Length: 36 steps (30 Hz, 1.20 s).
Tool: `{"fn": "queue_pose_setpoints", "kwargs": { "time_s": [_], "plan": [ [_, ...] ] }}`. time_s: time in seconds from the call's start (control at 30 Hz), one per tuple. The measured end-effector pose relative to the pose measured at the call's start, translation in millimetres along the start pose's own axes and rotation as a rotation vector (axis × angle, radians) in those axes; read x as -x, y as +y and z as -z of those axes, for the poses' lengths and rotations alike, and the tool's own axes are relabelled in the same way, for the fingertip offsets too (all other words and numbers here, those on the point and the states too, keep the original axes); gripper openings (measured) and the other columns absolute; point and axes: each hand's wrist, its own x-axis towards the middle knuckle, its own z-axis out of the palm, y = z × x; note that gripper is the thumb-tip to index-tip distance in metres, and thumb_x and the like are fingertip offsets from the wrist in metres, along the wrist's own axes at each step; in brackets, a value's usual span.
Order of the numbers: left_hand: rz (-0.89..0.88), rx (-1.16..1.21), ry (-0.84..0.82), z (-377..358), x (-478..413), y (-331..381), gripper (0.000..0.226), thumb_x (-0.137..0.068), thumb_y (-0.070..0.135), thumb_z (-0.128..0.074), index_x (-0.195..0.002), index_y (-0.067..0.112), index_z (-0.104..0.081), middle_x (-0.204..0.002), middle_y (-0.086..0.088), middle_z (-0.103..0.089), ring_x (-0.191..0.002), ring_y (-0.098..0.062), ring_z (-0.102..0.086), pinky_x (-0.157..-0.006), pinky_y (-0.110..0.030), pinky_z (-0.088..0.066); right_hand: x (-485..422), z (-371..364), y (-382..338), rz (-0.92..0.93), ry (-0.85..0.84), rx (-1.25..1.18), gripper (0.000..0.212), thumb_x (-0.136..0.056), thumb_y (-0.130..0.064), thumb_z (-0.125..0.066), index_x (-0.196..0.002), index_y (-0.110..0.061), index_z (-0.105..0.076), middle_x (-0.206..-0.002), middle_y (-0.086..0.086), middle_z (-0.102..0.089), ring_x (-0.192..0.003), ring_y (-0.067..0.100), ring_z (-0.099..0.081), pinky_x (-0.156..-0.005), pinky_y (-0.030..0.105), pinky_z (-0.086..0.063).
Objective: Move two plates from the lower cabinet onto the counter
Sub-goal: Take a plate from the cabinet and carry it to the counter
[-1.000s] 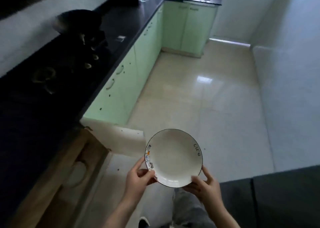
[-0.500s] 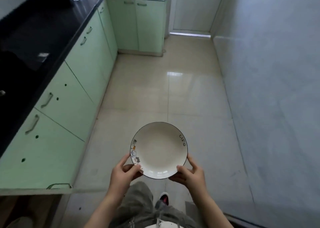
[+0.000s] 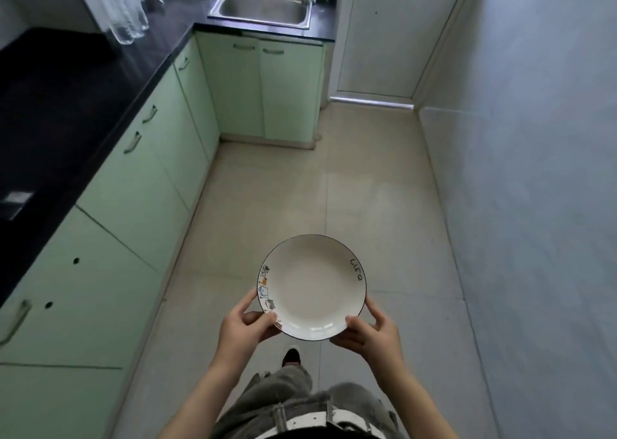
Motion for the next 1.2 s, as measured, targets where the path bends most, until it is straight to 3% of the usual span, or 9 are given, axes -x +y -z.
{"fn": "queue_pose_setpoints", "kwargs": {
  "time_s": [0.13, 0.27, 0.43, 0.6, 0.83, 1.0, 1.1, 1.2],
  "plan": [
    [-0.057, -0.024, -0.096, -48.7, -86.1, 70.3, 0.060, -0.083, -0.004, -0.068, -0.132, 0.029, -0.054, -0.086, -0.020, -0.077, -0.078, -0.028, -0.076, -0.069, -0.030, -0.061, -71.6, -9.1, -73.9, 0.035, 0.068, -0.067, 0.069, -0.089, 0.009, -0.057, -0.150, -0.017, -0.039, -0.085, 0.032, -0.074, -0.078, 0.044, -0.074, -0.065, 0.043, -0.062],
    [-0.047, -0.034, -0.115, -88.9, -171.9, 115.5, 0.060, -0.083, -0.005, -0.068, -0.133, 0.024, -0.055, -0.086, -0.021, -0.077, -0.078, -0.029, -0.076, -0.070, -0.030, -0.061, -151.0, -17.6, -134.6, 0.043, 0.111, -0.064, 0.068, -0.089, 0.008, -0.059, -0.149, -0.017, -0.040, -0.087, 0.030, -0.075, -0.079, 0.042, -0.075, -0.066, 0.042, -0.062],
    [-0.043, -0.025, -0.039, -129.9, -291.1, 159.3, 0.061, -0.081, -0.008, -0.069, -0.133, 0.020, -0.057, -0.083, -0.024, -0.076, -0.074, -0.027, -0.075, -0.069, -0.034, -0.061, -281.7, -35.9, -205.9, 0.013, 0.073, -0.014, 0.068, -0.089, 0.010, -0.057, -0.149, -0.016, -0.041, -0.088, 0.031, -0.075, -0.080, 0.045, -0.074, -0.065, 0.043, -0.062],
    [-0.093, 0.010, 0.124, -150.4, -395.9, 243.3, 0.058, -0.081, -0.009, -0.067, -0.126, 0.027, -0.059, -0.078, -0.023, -0.076, -0.070, -0.026, -0.075, -0.067, -0.033, -0.061, -409.8, -91.7, -304.0, -0.011, -0.087, 0.053, 0.069, -0.088, 0.011, -0.055, -0.149, -0.018, -0.041, -0.091, 0.036, -0.072, -0.082, 0.046, -0.073, -0.068, 0.045, -0.062],
    [-0.122, 0.171, 0.407, -129.1, -508.2, 327.5, 0.062, -0.081, -0.008, -0.070, -0.128, 0.029, -0.055, -0.081, -0.023, -0.075, -0.073, -0.023, -0.072, -0.068, -0.033, -0.062, -549.2, -210.8, -409.3, -0.038, -0.349, 0.227, 0.074, -0.083, 0.009, -0.059, -0.149, -0.022, -0.043, -0.086, 0.034, -0.073, -0.075, 0.043, -0.074, -0.071, 0.044, -0.062],
    [-0.099, 0.163, 0.525, -84.1, -590.9, 365.0, 0.056, -0.080, -0.005, -0.071, -0.111, 0.041, -0.062, -0.078, -0.022, -0.075, -0.072, -0.018, -0.072, -0.065, -0.025, -0.059, -641.9, -304.8, -429.7, -0.096, -0.438, 0.331, 0.075, -0.084, 0.009, -0.058, -0.151, -0.020, -0.039, -0.086, 0.031, -0.074, -0.075, 0.044, -0.074, -0.070, 0.043, -0.062],
    [-0.108, 0.088, 0.557, -44.1, -642.9, 402.4, 0.054, -0.079, -0.001, -0.072, -0.116, 0.038, -0.061, -0.075, -0.010, -0.078, -0.069, -0.011, -0.072, -0.065, -0.014, -0.054, -689.4, -373.1, -440.9, -0.108, -0.476, 0.363, 0.074, -0.085, 0.007, -0.059, -0.150, -0.021, -0.041, -0.085, 0.031, -0.074, -0.073, 0.042, -0.073, -0.072, 0.045, -0.062],
    [-0.130, 0.084, 0.598, -7.4, -683.0, 447.8, 0.059, -0.071, 0.014, -0.075, -0.126, 0.032, -0.060, -0.076, -0.018, -0.076, -0.070, -0.017, -0.067, -0.069, -0.020, -0.054, -725.5, -442.3, -459.8, -0.092, -0.512, 0.385, 0.072, -0.085, 0.006, -0.059, -0.148, -0.025, -0.044, -0.083, 0.029, -0.074, -0.070, 0.039, -0.072, -0.071, 0.044, -0.062]
  ]
}}
